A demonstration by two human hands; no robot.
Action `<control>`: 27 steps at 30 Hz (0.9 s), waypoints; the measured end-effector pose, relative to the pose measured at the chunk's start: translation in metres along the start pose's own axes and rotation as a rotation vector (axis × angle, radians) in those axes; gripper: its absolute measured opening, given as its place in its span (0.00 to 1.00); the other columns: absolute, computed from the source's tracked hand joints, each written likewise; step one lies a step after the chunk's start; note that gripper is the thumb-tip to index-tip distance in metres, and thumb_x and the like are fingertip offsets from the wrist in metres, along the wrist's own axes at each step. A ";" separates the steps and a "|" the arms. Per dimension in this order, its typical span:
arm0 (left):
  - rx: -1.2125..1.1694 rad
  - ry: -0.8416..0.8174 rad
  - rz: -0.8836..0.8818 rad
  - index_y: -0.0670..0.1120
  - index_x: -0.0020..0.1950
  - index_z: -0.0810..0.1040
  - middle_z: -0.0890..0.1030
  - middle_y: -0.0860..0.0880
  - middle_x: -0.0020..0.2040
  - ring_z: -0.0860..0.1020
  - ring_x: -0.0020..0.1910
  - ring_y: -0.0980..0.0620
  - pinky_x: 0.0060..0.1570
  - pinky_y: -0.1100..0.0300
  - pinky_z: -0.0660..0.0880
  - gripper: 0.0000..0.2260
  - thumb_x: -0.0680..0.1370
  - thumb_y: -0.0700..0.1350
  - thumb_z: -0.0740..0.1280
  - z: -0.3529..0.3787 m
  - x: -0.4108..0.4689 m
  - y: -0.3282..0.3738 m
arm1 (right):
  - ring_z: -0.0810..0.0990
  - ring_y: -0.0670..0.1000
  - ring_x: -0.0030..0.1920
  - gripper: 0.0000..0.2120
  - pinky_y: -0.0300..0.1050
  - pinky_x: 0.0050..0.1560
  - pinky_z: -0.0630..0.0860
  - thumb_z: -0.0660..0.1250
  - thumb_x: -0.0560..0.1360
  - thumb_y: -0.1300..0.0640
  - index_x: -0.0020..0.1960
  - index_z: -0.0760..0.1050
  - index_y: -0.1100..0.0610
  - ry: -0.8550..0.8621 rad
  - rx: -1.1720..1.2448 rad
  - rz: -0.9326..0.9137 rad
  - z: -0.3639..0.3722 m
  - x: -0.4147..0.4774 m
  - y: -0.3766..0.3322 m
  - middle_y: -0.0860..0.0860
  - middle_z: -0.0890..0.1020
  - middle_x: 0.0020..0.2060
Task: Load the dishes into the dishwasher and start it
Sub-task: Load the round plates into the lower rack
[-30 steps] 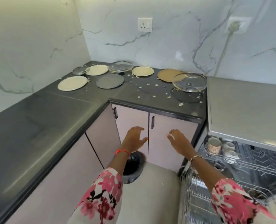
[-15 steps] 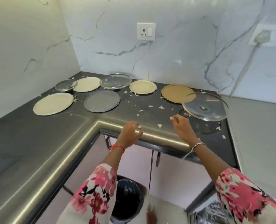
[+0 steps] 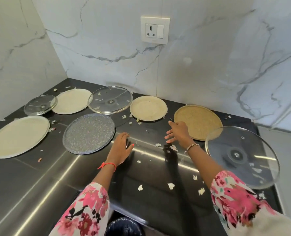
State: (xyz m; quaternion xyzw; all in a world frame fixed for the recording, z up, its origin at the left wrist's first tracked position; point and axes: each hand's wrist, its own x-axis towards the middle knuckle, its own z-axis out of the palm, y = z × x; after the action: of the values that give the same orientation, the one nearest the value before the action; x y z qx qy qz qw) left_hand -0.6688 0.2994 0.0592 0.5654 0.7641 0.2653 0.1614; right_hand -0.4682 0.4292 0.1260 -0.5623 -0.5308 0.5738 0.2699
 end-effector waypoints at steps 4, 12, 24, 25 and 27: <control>0.111 0.043 -0.014 0.41 0.69 0.66 0.66 0.44 0.70 0.63 0.70 0.46 0.72 0.53 0.57 0.25 0.77 0.54 0.60 0.012 0.007 -0.018 | 0.79 0.58 0.30 0.27 0.45 0.19 0.76 0.60 0.79 0.56 0.73 0.54 0.65 0.024 0.066 0.116 0.018 0.046 -0.009 0.63 0.76 0.42; 0.173 0.158 0.004 0.47 0.69 0.67 0.68 0.50 0.69 0.63 0.70 0.51 0.71 0.54 0.58 0.29 0.72 0.60 0.53 0.022 0.010 -0.027 | 0.77 0.60 0.28 0.23 0.48 0.17 0.75 0.62 0.78 0.58 0.66 0.61 0.70 0.051 0.049 0.238 0.048 0.111 -0.017 0.69 0.77 0.49; -0.203 0.298 -0.117 0.40 0.48 0.75 0.72 0.49 0.56 0.72 0.53 0.54 0.54 0.68 0.64 0.05 0.78 0.42 0.64 0.016 0.009 -0.023 | 0.77 0.60 0.54 0.19 0.56 0.40 0.78 0.56 0.74 0.69 0.64 0.66 0.64 0.238 0.497 0.273 0.053 0.099 -0.013 0.57 0.73 0.51; -0.264 0.360 -0.176 0.40 0.42 0.74 0.73 0.49 0.52 0.73 0.49 0.53 0.51 0.66 0.65 0.06 0.77 0.42 0.65 0.013 0.006 -0.020 | 0.75 0.60 0.56 0.21 0.56 0.40 0.78 0.56 0.73 0.70 0.65 0.65 0.64 0.246 0.522 0.274 0.051 0.095 -0.013 0.56 0.73 0.53; -0.369 0.514 -0.292 0.41 0.36 0.70 0.73 0.48 0.42 0.73 0.43 0.49 0.46 0.61 0.66 0.12 0.77 0.43 0.65 0.006 -0.004 -0.015 | 0.75 0.61 0.58 0.24 0.58 0.39 0.79 0.61 0.72 0.71 0.66 0.64 0.61 0.217 0.554 0.264 0.048 0.083 -0.012 0.58 0.73 0.58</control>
State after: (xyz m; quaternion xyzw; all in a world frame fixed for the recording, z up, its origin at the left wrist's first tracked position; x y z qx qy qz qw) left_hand -0.6759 0.2942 0.0453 0.3259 0.7918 0.5070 0.0996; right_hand -0.5353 0.4933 0.0979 -0.5892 -0.2451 0.6632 0.3911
